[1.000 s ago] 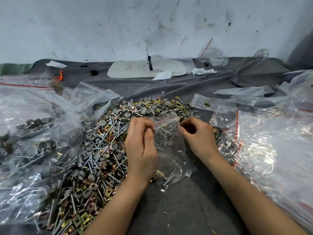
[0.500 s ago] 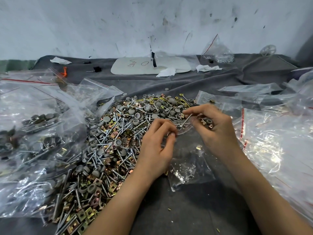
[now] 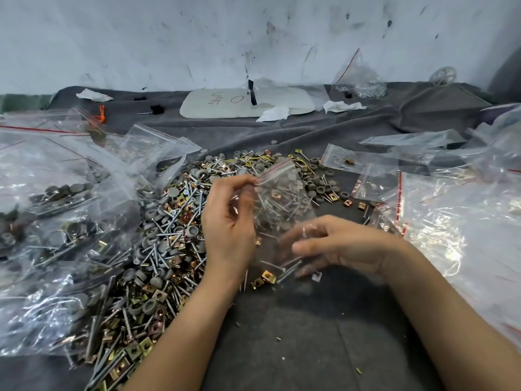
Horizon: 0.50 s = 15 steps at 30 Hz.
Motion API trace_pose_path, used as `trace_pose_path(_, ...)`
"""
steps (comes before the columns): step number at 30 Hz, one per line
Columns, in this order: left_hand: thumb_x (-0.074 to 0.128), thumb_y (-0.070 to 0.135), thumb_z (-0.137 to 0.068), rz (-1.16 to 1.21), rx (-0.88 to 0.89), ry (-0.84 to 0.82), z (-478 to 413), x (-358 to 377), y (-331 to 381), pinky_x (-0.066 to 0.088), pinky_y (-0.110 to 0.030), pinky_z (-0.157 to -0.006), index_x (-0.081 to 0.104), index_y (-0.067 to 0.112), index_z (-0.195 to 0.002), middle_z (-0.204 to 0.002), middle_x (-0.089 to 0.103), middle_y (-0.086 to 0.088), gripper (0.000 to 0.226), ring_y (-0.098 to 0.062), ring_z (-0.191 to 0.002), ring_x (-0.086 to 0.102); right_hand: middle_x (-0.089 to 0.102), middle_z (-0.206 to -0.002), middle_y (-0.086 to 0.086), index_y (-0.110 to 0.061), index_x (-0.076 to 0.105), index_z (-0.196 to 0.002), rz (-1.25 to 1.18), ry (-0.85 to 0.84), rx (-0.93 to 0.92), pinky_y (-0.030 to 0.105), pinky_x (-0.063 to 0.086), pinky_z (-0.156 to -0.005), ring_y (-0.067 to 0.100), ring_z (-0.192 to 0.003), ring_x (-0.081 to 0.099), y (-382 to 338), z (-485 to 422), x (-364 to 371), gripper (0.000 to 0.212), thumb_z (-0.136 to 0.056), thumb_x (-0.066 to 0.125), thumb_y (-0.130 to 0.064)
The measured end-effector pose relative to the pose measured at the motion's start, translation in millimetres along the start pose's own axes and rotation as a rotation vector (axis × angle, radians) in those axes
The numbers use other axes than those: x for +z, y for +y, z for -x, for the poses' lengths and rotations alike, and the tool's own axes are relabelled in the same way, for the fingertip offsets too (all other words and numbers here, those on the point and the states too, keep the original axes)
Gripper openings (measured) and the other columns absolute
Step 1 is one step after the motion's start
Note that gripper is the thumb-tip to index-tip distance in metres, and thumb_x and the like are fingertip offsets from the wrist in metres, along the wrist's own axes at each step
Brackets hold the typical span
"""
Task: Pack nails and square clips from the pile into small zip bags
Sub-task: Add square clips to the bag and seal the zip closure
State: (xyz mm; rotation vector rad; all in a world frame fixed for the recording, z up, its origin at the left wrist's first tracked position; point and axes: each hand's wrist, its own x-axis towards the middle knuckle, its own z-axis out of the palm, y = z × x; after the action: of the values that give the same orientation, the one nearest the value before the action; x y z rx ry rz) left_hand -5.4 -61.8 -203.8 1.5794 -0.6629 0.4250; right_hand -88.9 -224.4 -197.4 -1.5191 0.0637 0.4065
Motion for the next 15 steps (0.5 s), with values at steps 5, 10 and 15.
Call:
trace_pose_path(5,0.048,0.019,-0.094,-0.021,-0.019,0.068,-1.4,-1.2,-2.1,0.048,-0.041,-0.073,0.057,0.025,-0.098,-0.093,0.060,0.000,0.011,-0.017,-0.084,0.056,0.070,-0.092,0.015,-0.005,0.062,-0.089,-0.137,-0.107,0.050,0.037,0.059,-0.073,0.024,-0.084,0.070,7.0,-8.7,1.4,0.007,-0.084,0.060,-0.009)
trace_pose_path(10,0.047,0.024,-0.093,0.037,-0.106,0.096,-3.9,-2.8,-4.8,0.040,-0.036,-0.069,0.057,0.025,-0.097,-0.090,0.059,-0.005,0.011,-0.015,-0.075,0.048,0.069,-0.097,0.018,-0.008,0.066,-0.095,-0.116,-0.075,0.010,0.034,0.059,-0.074,0.025,-0.088,0.069,7.8,-8.6,-1.1,0.012,-0.084,0.060,-0.010)
trace_pose_path(15,0.047,0.021,-0.092,0.134,-0.156,0.125,-5.6,-5.1,-0.3,0.050,-0.057,-0.084,0.057,0.027,-0.094,-0.092,0.059,0.000,0.011,-0.036,-0.089,0.059,0.073,-0.093,0.008,-0.010,0.066,-0.100,0.069,0.203,-0.101,0.027,0.057,-0.068,0.027,-0.079,0.070,-1.0,-6.1,3.1,0.041,-0.086,0.059,-0.048)
